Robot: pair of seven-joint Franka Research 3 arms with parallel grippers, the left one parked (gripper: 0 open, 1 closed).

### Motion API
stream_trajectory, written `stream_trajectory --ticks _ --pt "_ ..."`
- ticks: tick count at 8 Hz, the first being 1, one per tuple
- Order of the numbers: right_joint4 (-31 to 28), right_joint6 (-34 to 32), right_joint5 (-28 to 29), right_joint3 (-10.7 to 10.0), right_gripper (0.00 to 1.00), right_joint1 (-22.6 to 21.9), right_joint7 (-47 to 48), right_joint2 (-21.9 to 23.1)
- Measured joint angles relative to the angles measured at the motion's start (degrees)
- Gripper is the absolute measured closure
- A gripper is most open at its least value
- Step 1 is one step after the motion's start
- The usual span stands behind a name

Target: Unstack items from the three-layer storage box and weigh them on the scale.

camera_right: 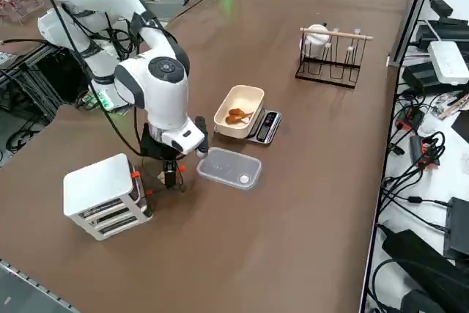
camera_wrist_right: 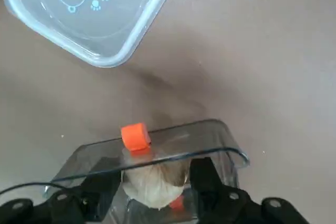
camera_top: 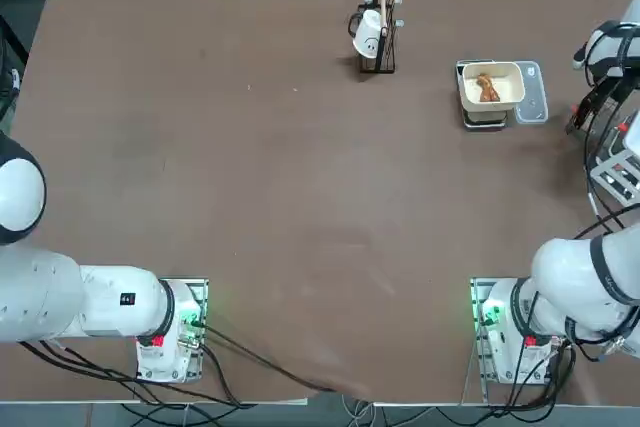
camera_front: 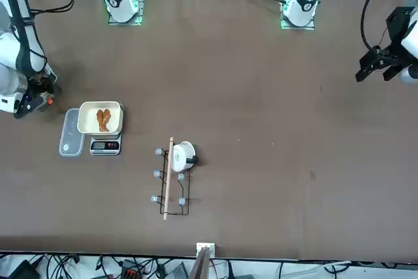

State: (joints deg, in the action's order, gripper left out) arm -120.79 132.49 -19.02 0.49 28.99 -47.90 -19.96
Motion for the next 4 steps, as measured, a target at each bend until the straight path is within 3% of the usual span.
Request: stream_trajectory --ticks 2,4 --pt "-0.18 -0.04 0.00 0.00 0.26 0.15 0.04 0.16" --pt "-0.13 -0.88 0.00 -0.01 0.47 0.29 0.06 0.57"
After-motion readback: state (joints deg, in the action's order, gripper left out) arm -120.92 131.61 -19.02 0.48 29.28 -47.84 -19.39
